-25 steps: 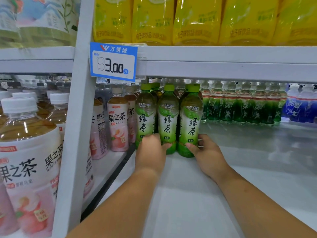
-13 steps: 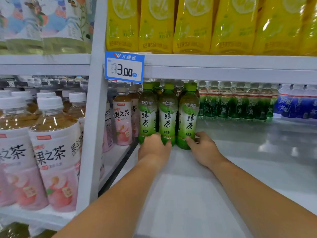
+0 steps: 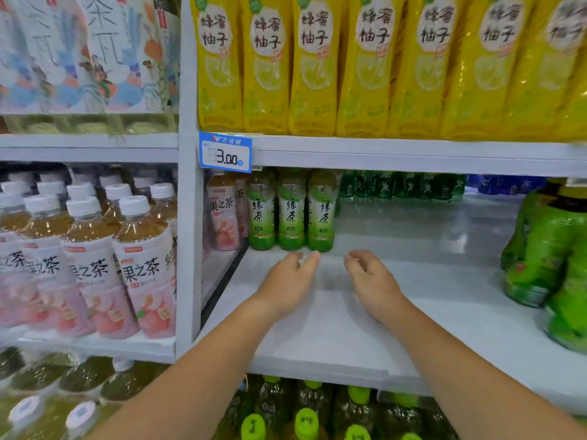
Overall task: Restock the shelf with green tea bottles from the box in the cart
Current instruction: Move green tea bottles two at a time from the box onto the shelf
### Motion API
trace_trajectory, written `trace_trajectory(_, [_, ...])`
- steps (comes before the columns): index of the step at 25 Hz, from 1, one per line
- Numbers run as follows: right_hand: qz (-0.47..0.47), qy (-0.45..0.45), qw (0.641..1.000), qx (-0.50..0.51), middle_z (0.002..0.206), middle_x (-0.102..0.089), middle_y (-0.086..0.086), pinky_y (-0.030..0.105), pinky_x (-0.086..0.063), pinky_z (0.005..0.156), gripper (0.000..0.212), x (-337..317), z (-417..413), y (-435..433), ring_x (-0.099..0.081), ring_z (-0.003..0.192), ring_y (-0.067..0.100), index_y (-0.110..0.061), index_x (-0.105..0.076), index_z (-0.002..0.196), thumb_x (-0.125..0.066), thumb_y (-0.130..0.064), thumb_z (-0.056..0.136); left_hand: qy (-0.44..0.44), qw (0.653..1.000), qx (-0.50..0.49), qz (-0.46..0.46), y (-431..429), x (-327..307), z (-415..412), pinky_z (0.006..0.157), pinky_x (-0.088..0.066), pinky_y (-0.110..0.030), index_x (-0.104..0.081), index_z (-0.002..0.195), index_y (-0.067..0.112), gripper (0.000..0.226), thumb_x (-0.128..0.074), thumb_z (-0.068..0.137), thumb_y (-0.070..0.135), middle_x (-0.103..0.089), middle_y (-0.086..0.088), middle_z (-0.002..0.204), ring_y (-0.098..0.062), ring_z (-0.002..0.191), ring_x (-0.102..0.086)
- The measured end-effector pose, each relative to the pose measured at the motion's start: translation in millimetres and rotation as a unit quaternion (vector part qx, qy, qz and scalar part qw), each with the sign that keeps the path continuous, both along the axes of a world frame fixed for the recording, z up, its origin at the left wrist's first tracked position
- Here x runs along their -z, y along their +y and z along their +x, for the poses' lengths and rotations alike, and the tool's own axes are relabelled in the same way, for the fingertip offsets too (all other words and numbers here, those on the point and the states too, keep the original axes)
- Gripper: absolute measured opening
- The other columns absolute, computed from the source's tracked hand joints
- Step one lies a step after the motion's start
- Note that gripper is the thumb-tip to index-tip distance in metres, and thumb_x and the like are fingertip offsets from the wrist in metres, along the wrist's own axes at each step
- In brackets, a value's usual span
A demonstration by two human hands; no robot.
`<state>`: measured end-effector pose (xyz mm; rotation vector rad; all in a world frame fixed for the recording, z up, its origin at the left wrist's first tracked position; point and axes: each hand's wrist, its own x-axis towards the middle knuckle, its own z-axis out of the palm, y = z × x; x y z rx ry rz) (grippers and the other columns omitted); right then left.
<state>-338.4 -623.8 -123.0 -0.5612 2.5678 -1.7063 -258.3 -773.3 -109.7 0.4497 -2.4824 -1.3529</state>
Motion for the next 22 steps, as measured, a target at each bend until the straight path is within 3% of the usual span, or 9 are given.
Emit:
trace_trajectory(3, [0.021,-0.058,0.998,-0.004,0.126,-0.060,-0.002,0.028,-0.039,0.094,0.038,-5,21,27,-0.054,0.110,0.014,-0.018,-0.056,0.132,-0.048,-0.039,0.102,-0.042,0.998,0.014,0.051,17,-11,27,0.103,-0.029,-0.023,-0.040,0.152,0.016,0.062,-0.039,0.103,0.053,-0.046,-0.002,0.152,-0.018,0.138,-0.043])
trace_trajectory(6, [0.054,-0.119,0.991,-0.009,0.123,-0.056,-0.006,0.024,-0.033,0.092,0.037,-17,51,53,-0.050,0.109,0.011,-0.020,-0.054,0.134,-0.046,-0.038,0.103,-0.099,0.992,0.012,0.082,39,-27,58,0.099,-0.028,-0.022,-0.040,0.151,0.021,0.060,-0.039,0.102,0.056,-0.045,0.001,0.152,-0.015,0.136,-0.043])
trace_trajectory(11, [0.089,-0.204,0.975,-0.005,0.128,-0.057,-0.003,0.025,-0.035,0.094,0.038,-47,112,95,-0.053,0.116,0.014,-0.018,-0.054,0.134,-0.044,-0.038,0.103,-0.189,0.973,0.016,0.132,81,-68,111,0.096,-0.028,-0.021,-0.038,0.152,0.022,0.057,-0.038,0.104,0.053,-0.044,0.002,0.152,-0.017,0.137,-0.042])
trace_trajectory(15, [0.083,-0.286,0.954,0.023,0.134,-0.055,-0.001,0.026,-0.034,0.095,0.041,-92,159,137,-0.048,0.114,0.010,-0.018,-0.051,0.139,-0.043,-0.037,0.104,-0.256,0.953,0.021,0.162,109,-105,160,0.105,-0.033,-0.029,-0.044,0.148,0.024,0.055,-0.035,0.104,0.055,-0.047,0.005,0.148,-0.015,0.132,-0.044])
trace_trajectory(19, [0.100,-0.351,0.929,0.060,0.123,-0.056,-0.002,0.029,-0.036,0.089,0.035,-147,205,184,-0.049,0.106,0.012,-0.021,-0.053,0.134,-0.043,-0.036,0.104,-0.307,0.928,0.006,0.209,139,-155,210,0.105,-0.036,-0.034,-0.049,0.143,0.027,0.048,-0.041,0.103,0.053,-0.050,0.009,0.137,-0.011,0.120,-0.045])
trace_trajectory(22, [0.100,-0.378,0.915,0.100,0.139,-0.051,-0.001,0.031,-0.036,0.096,0.040,-180,244,219,-0.048,0.118,0.016,-0.023,-0.050,0.139,-0.041,-0.040,0.104,-0.339,0.916,0.043,0.209,160,-192,231,0.107,-0.037,-0.039,-0.046,0.145,0.026,0.050,-0.040,0.103,0.053,-0.049,0.006,0.141,-0.016,0.126,-0.047])
